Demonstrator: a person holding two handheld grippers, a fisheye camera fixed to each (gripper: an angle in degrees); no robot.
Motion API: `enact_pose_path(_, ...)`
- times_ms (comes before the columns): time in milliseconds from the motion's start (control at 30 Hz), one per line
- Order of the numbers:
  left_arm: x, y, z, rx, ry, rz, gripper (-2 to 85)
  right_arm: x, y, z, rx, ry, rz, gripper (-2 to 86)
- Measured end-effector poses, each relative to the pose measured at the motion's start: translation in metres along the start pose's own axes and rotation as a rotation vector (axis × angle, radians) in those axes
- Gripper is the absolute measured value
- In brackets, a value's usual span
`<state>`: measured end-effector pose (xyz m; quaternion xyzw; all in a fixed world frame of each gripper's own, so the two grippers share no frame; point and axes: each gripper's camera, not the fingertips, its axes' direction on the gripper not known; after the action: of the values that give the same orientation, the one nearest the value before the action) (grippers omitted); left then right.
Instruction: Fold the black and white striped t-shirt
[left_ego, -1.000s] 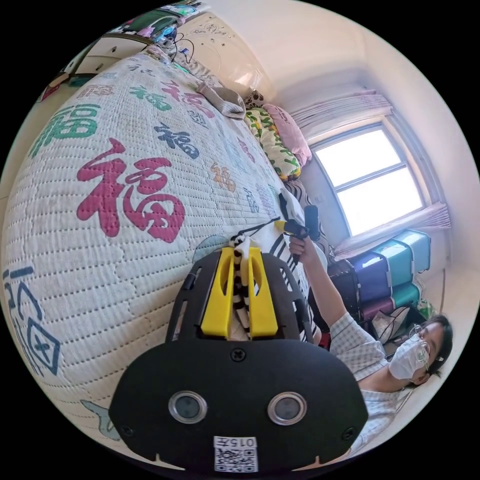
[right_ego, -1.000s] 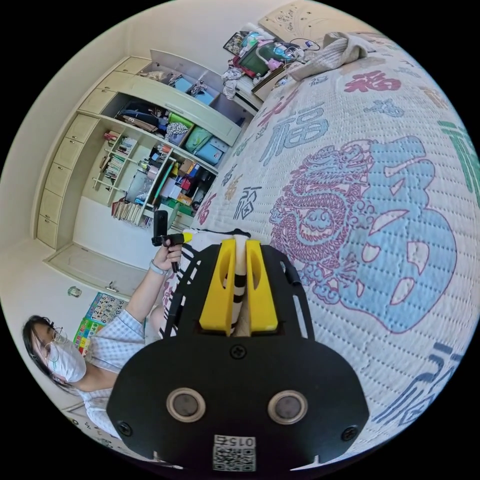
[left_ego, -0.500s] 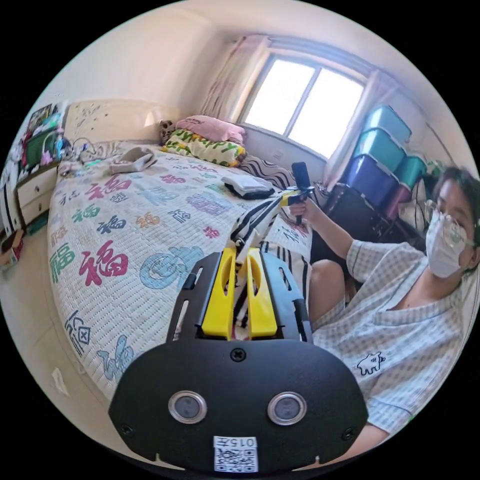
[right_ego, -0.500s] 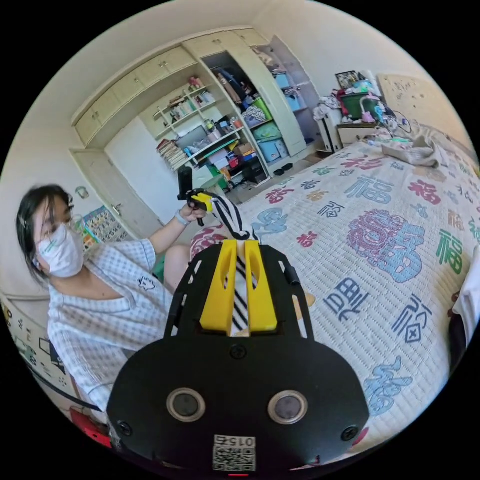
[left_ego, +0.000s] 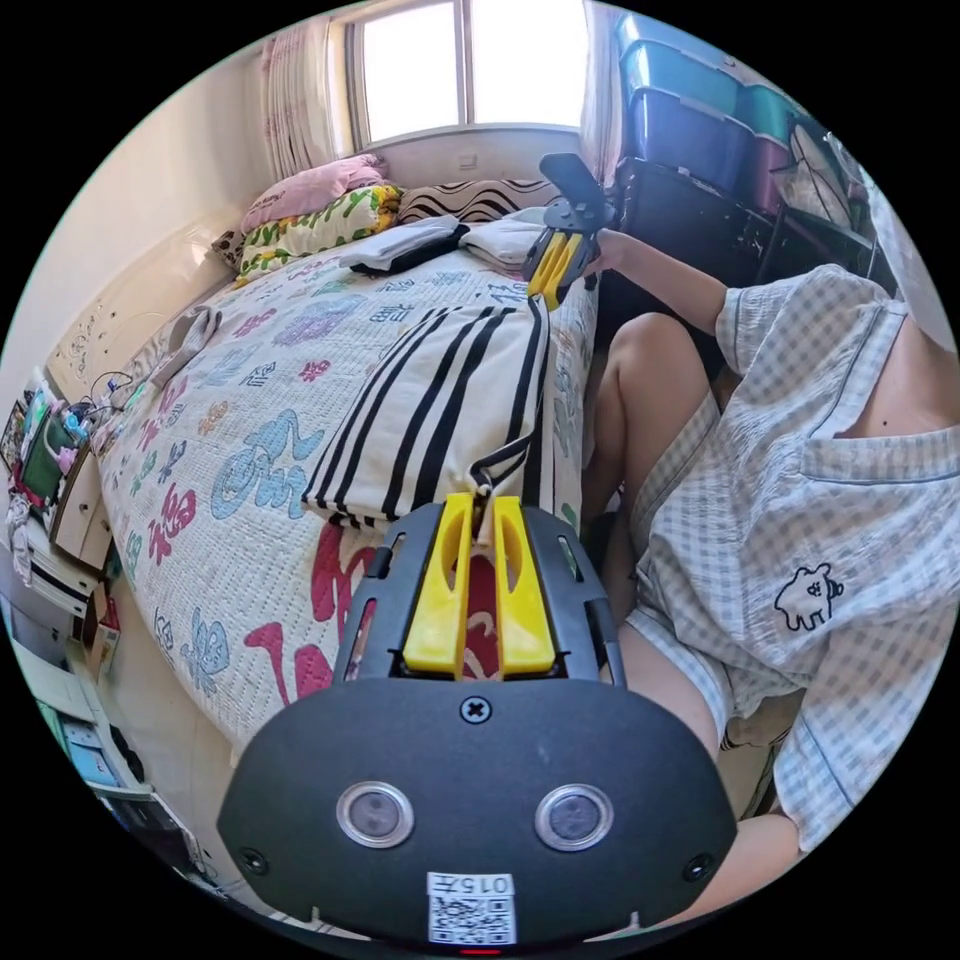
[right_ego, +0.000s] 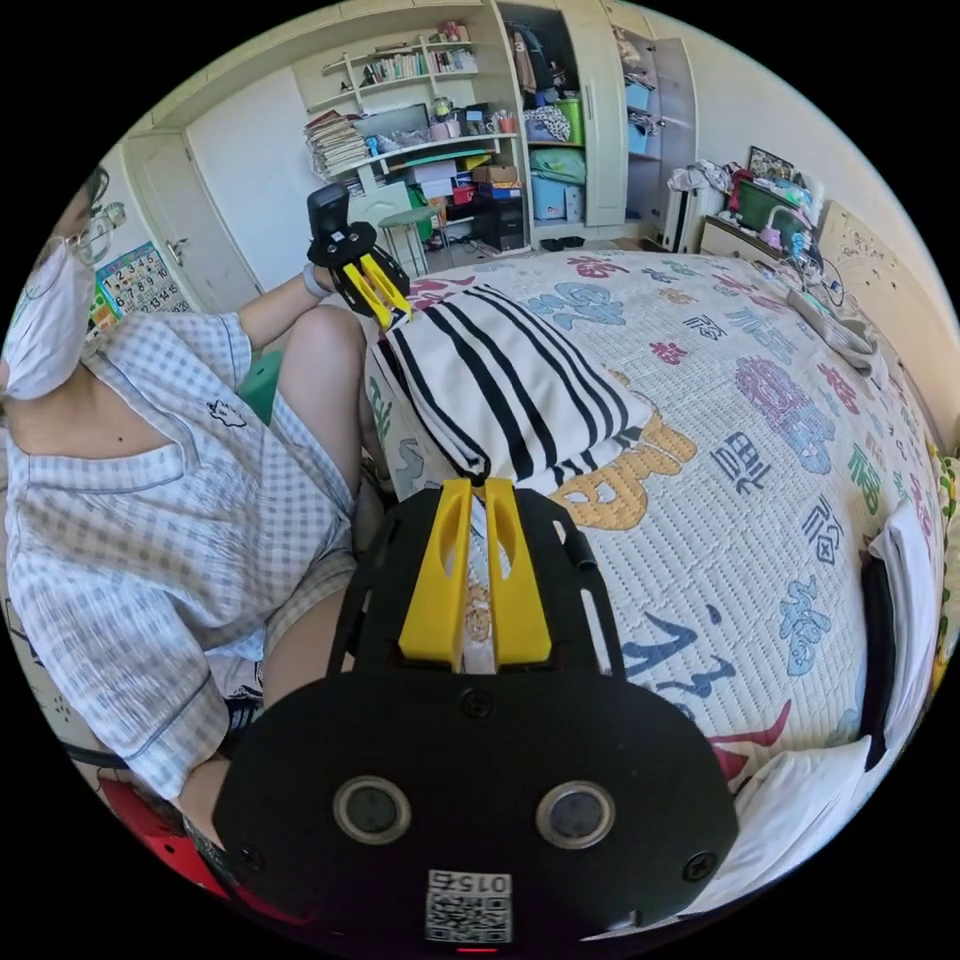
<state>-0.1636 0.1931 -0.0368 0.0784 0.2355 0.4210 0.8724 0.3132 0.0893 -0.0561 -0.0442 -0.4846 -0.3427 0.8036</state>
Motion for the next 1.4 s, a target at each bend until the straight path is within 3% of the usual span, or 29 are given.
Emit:
enact_pose_path(100,0.005,0.004,0.002,-0.033,-0.006,-0.015,4.6,-0.003,0.007,0.001,-0.021,0.006,0.061,2.1)
enact_pose_path(200,0.002,0.012,-0.011,-0.015,0.034,-0.047,5.9,-0.01,0.014,-0.02,0.082,0.006,0.099,2.5)
enact_pose_path(333,-0.01,0.006,-0.038,0.126,0.013,-0.095,6.5,-0.028,-0.003,-0.035,0.179,0.117,0.058,5.8)
enact_pose_path(533,-0.036,-0.012,0.023,-0.005,0.116,-0.128,6.6,-0.01,-0.023,0.012,-0.069,0.041,0.083,1.7)
enact_pose_path(800,-0.058,-0.005,0.036,-0.039,0.094,-0.2,3.7,0.022,-0.014,-0.011,-0.041,-0.088,0.186,-0.1)
enact_pose_path(933,-0.128,0.03,0.009,0.189,0.321,-0.458,8.0,0.071,0.001,-0.055,0.198,-0.22,0.4,5.9)
enact_pose_path(1000,-0.163,0.059,-0.001,0.277,0.31,-0.639,10.3,0.094,0.008,-0.061,0.191,-0.183,0.496,9.4)
enact_pose_path(1067,-0.198,0.092,-0.002,0.317,0.309,-0.803,12.2,0.121,0.015,-0.058,0.152,-0.288,0.568,11.9)
enact_pose_path(1167,-0.226,0.11,0.021,0.331,0.473,-0.893,13.0,0.145,0.022,-0.05,0.168,-0.465,0.599,12.5)
enact_pose_path(1400,-0.264,0.088,0.057,0.321,0.543,-0.904,12.9,0.177,0.018,-0.064,0.198,-0.575,0.606,12.0)
